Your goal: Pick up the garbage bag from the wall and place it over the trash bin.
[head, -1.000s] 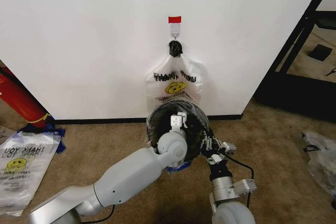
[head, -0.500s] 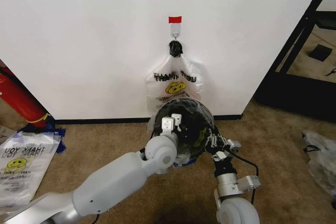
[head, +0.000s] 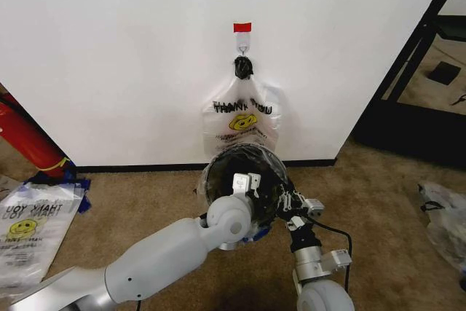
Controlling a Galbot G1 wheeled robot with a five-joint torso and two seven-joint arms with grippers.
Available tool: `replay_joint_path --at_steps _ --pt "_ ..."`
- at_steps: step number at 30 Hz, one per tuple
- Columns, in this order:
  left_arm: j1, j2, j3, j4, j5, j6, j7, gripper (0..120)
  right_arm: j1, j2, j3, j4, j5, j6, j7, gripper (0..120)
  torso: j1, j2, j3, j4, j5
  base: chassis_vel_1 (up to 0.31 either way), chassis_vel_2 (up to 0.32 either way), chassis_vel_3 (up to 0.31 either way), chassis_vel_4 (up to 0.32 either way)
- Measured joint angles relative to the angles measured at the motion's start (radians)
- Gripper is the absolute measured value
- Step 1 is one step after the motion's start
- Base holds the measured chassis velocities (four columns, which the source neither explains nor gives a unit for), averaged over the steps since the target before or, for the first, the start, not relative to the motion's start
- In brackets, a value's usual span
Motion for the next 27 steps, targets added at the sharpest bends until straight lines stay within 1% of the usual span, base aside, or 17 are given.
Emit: replay_joint_path --at_steps 4,8,13,19,23,24,27 --pt "-0.004 -0.015 0.002 0.006 -0.029 0.006 0.0 0 -0.014 0.0 -0.016 -0.006 -0.014 0.005 0.0 1 0.0 0.0 0.0 -0.0005 0.0 0.0 0.0 0.0 0.0" --pt "0.001 -0.007 -0.007 0.003 -0.028 0.009 0.0 0 -0.015 -0.003 -0.016 -0.006 -0.013 0.006 -0.001 1 0.0 0.0 0.0 -0.0005 0.0 0.0 0.0 0.0 0.0" --pt "0.006 0.057 -0.038 -0.04 0.002 0.02 0.0 0 0.002 -0.009 -0.002 -0.005 0.007 0.004 0.002 1 0.0 0.0 0.0 -0.0001 -0.0001 0.0 0.0 0.0 0.0" --pt "0.013 0.089 -0.084 -0.085 0.003 0.014 0.001 0 0.012 -0.001 -0.003 -0.005 0.021 -0.003 0.006 1 0.0 0.0 0.0 -0.0001 -0.0001 0.0 0.0 0.0 0.0" --pt "0.013 0.081 -0.095 -0.095 0.0 -0.01 0.003 0 0.01 0.004 -0.008 -0.005 0.027 -0.004 0.008 1 0.0 0.0 0.0 -0.0001 -0.0001 0.0 0.0 0.0 0.0" --pt "0.011 0.068 -0.096 -0.082 0.011 -0.034 0.009 0 0.006 0.007 -0.012 -0.004 0.029 -0.005 0.008 1 0.0 0.0 0.0 -0.0005 -0.0001 0.0 0.0 0.0 0.0" --pt "0.009 0.033 -0.096 -0.042 0.031 -0.097 0.031 0 -0.001 0.011 -0.015 0.0 0.03 -0.005 0.007 1 0.0 0.0 0.0 -0.0005 -0.0001 0.0 0.0 0.0 0.0"
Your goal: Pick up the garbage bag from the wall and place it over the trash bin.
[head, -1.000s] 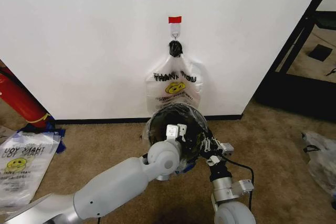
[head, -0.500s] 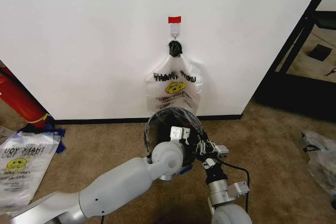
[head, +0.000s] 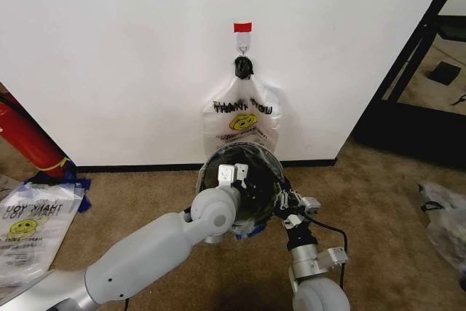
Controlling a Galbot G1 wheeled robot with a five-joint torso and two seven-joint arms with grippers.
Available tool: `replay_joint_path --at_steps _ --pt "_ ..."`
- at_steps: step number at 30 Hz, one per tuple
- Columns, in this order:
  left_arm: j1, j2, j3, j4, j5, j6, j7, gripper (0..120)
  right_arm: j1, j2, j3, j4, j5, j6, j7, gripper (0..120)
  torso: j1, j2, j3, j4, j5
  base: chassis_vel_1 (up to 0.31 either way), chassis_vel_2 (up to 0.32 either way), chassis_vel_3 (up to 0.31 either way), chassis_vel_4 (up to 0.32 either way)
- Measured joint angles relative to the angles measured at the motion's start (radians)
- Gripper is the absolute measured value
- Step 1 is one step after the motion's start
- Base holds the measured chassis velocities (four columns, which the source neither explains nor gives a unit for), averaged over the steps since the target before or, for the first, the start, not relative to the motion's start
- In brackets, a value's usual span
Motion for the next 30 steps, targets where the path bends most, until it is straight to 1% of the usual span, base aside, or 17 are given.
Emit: replay_joint_path --at_steps 3,5,9,11,17,22,25,26,30 --pt "0.0 -0.015 0.0 0.015 0.004 -0.024 0.01 0 -0.004 0.001 -0.001 0.001 0.002 -0.001 0.0 1 0.0 0.0 0.0 0.0 0.0 0.0 0.0 0.0 0.0" --pt "0.003 -0.037 0.001 0.05 0.022 -0.049 0.02 0 -0.01 0.003 -0.005 0.003 0.006 -0.001 0.0 1 0.0 0.0 0.0 0.0001 0.0001 0.0 0.0 0.0 0.0" --pt "0.004 -0.047 0.002 0.075 0.027 -0.056 0.025 0 -0.013 0.006 -0.009 0.004 0.007 -0.003 0.0 1 0.0 0.0 0.0 0.0002 0.0001 0.0 0.0 0.0 0.0" --pt "0.005 -0.048 0.002 0.075 0.021 -0.056 0.027 0 -0.013 0.007 -0.01 0.004 0.007 -0.003 0.0 1 0.0 0.0 0.0 0.0003 0.0001 0.0 0.0 0.0 0.0" --pt "0.02 -0.049 -0.011 0.034 -0.068 -0.056 0.027 0 -0.005 0.01 -0.013 -0.002 0.019 -0.005 0.004 1 0.0 0.0 0.0 0.0002 0.0001 0.0 0.0 0.0 0.0" --pt "0.027 -0.06 -0.015 0.04 -0.068 -0.051 0.03 0 -0.008 0.015 -0.018 -0.002 0.018 -0.005 0.004 1 0.0 0.0 0.0 0.0001 0.0 0.0 0.0 0.0 0.0" --pt "0.027 -0.053 -0.014 0.043 -0.043 -0.044 0.031 0 -0.01 0.014 -0.016 -0.002 0.017 -0.005 0.004 1 0.0 0.0 0.0 0.0 0.0 0.0 0.0 0.0 0.0" --pt "0.027 -0.04 -0.012 0.042 -0.025 -0.033 0.03 0 -0.011 0.012 -0.013 -0.001 0.017 -0.005 0.004 1 0.0 0.0 0.0 0.0002 0.0001 0.0 0.0 0.0 0.0" --pt "0.028 0.003 -0.017 0.011 -0.009 -0.006 0.021 0 -0.01 0.007 -0.005 0.0 0.017 -0.005 0.005 1 0.0 0.0 0.0 0.0001 0.0 0.0 0.0 0.0 0.0"
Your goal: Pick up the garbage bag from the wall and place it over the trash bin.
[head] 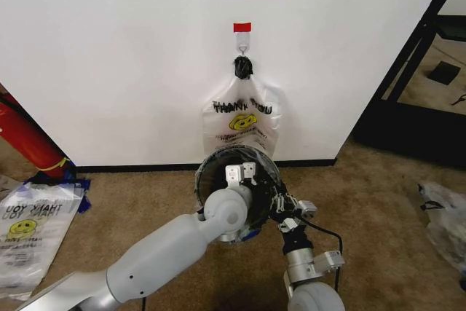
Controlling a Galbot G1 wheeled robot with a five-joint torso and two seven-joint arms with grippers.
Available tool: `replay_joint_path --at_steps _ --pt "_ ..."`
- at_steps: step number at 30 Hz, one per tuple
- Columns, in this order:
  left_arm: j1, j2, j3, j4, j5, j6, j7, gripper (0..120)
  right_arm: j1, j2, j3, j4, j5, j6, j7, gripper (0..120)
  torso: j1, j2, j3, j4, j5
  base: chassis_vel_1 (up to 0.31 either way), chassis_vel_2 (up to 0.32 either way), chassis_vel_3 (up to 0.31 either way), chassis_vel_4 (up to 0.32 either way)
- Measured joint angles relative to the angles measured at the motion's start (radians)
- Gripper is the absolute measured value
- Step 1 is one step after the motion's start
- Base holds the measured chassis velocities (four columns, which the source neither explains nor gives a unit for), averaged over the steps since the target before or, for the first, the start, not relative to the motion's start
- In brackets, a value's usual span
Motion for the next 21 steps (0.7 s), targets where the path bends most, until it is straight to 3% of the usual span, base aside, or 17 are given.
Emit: replay_joint_path --at_steps 3,9,10,15,21 --pt "0.005 0.022 -0.008 -0.025 0.009 0.009 -0.002 0 0.005 0.0 0.003 -0.002 0.001 0.0 0.001 1 0.0 0.0 0.0 0.0 0.0 0.0 0.0 0.0 0.0" --pt "0.071 0.154 -0.064 -0.21 0.032 0.007 0.067 0 0.041 0.006 0.017 -0.023 0.063 -0.026 0.039 1 0.0 0.0 0.0 0.0001 -0.0002 0.0 0.0 0.0 0.0" --pt "0.071 0.154 -0.064 -0.21 0.032 0.007 0.067 0 0.041 0.006 0.017 -0.023 0.063 -0.026 0.039 1 0.0 0.0 0.0 0.0001 -0.0002 0.0 0.0 0.0 0.0" --pt "0.191 0.254 -0.143 -0.37 0.117 -0.061 0.233 0 0.068 0.011 0.036 -0.038 0.148 -0.054 0.066 1 0.0 0.0 0.0 0.0003 -0.0002 0.0 0.0 0.0 0.0" --pt "0.311 0.285 -0.257 -0.472 0.175 -0.154 0.28 0 0.082 0.011 0.059 -0.031 0.24 -0.086 0.087 1 0.0 0.0 0.0 0.0 0.0 0.0 0.0 0.0 0.0"
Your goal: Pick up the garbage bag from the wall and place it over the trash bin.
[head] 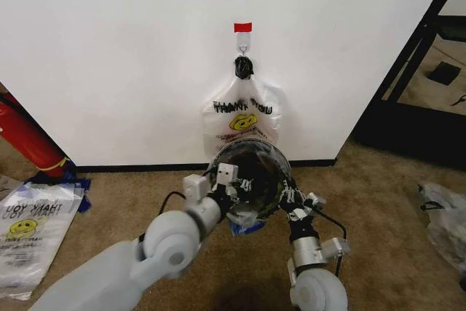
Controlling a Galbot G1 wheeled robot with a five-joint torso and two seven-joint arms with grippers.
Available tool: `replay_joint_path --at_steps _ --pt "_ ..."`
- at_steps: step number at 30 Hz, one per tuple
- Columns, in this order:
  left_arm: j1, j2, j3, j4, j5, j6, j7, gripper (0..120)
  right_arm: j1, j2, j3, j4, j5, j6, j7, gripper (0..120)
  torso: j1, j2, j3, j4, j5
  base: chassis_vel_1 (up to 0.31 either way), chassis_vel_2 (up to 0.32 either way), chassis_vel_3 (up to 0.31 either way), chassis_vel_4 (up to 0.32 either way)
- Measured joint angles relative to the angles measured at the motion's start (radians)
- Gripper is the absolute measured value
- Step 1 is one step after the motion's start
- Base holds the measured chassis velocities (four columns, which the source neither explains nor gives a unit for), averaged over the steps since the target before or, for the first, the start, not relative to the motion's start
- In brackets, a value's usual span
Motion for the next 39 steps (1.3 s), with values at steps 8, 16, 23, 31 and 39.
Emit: replay_joint_path --at_steps 8,16,23,31,39 --pt "0.088 -0.047 -0.147 -0.003 -0.003 -0.094 0.014 15 -0.027 0.006 0.05 0.033 0.086 -0.021 0.014 1 0.0 0.0 0.0 -0.0006 0.0002 0.0 0.0 0.0 0.0" --pt "0.255 -0.052 -0.273 0.021 0.013 -0.151 0.101 44 -0.036 0.008 0.067 0.056 0.189 -0.062 0.038 1 0.0 0.0 0.0 0.0001 0.0 0.0 0.0 0.0 0.0" --pt "0.281 -0.045 -0.271 0.055 -0.035 -0.173 0.158 53 -0.044 0.007 0.072 0.064 0.225 -0.078 0.041 1 0.0 0.0 0.0 -0.0001 0.0001 0.0 0.0 0.0 0.0" --pt "0.276 -0.058 -0.232 0.075 -0.011 -0.176 0.168 25 -0.047 0.027 0.068 0.081 0.226 -0.09 0.043 1 0.0 0.0 0.0 0.0002 0.0 0.0 0.0 0.0 0.0" --pt "0.246 -0.068 -0.242 0.103 -0.014 -0.193 0.144 0 -0.051 0.034 0.066 0.08 0.225 -0.091 0.043 1 0.0 0.0 0.0 0.0 0.0001 0.0 0.0 0.0 0.0"
